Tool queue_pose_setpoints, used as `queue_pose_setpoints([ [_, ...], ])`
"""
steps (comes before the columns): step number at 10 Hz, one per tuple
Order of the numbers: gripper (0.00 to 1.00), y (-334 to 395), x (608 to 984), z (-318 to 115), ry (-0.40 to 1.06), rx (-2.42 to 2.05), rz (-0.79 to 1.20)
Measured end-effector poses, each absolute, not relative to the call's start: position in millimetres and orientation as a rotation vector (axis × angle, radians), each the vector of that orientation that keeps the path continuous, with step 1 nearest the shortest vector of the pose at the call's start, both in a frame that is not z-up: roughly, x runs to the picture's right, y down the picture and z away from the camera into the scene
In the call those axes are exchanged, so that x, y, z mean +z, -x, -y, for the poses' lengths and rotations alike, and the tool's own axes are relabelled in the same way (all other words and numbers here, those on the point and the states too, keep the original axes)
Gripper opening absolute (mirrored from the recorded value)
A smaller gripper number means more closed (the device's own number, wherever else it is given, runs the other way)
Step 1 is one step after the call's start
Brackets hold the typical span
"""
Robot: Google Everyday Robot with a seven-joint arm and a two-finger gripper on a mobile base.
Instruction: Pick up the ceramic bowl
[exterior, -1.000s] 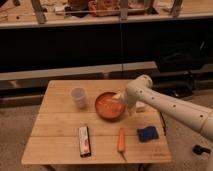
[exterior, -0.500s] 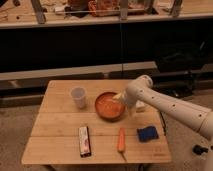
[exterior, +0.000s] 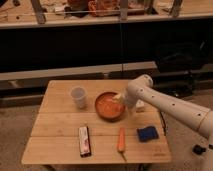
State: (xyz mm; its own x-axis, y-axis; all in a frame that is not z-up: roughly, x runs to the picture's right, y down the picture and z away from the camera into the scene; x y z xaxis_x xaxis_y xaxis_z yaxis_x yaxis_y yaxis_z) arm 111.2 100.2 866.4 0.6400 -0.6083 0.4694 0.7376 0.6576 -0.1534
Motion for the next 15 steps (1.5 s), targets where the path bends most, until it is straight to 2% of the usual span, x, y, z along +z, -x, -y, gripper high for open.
queue_pose_setpoints([
  [15, 0.8, -113.0, 878.8, -101.8, 0.388, -0.788, 0.442],
])
